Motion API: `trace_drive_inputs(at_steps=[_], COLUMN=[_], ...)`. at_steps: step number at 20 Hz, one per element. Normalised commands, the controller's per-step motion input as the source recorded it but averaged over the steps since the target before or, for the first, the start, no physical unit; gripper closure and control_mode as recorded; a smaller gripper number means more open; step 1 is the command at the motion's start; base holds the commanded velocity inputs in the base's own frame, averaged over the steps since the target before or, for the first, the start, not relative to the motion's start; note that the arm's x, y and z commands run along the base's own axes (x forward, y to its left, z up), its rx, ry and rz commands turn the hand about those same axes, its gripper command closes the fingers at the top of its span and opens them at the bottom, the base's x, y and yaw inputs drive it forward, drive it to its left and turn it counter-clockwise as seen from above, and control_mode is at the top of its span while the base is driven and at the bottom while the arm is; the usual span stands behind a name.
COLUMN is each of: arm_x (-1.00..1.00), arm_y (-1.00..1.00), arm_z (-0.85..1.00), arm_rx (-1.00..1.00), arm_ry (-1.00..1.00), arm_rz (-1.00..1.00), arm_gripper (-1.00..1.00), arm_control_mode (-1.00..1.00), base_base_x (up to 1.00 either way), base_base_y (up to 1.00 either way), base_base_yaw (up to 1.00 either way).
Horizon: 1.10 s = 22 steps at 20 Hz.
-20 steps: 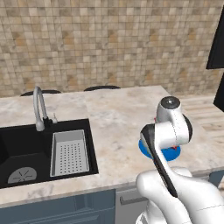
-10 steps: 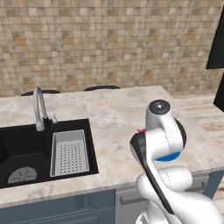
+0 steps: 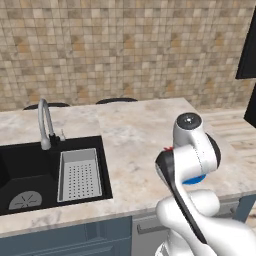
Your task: Place the fish on the counter behind the older fish on the same shelf of the fridge to maintain FIFO order. Close the fridge door when finished.
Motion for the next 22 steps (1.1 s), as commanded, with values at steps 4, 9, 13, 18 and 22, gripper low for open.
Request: trace_drive_inputs(at_steps=[4, 9, 13, 18, 22], arm_x=[-0.26, 0.0, 0.0, 0.0, 0.0], arm_y=[-0.19, 0.0, 0.0, 0.0, 0.0], arm_z=[0.04, 0.0, 0.0, 0.0, 0.0], arm_rx=[0.0, 0.0, 0.0, 0.0, 0.0], arm_ry=[-0.01, 0.0, 0.0, 0.0, 0.0], arm_rz=[-0.04, 0.0, 0.0, 0.0, 0.0], arm_gripper=[1.0, 1.0, 1.0, 1.0, 1.0], arm_control_mode=[1.0, 1.0, 1.0, 1.0, 1.0], base_base_x=[-0.3, -0.51, -0.46, -0.15, 0.18], base_base_y=[-0.25, -0.82, -1.0, -1.0, -1.0], base_base_yaw=[-0.05, -0.09, -0.14, -0.17, -0.19])
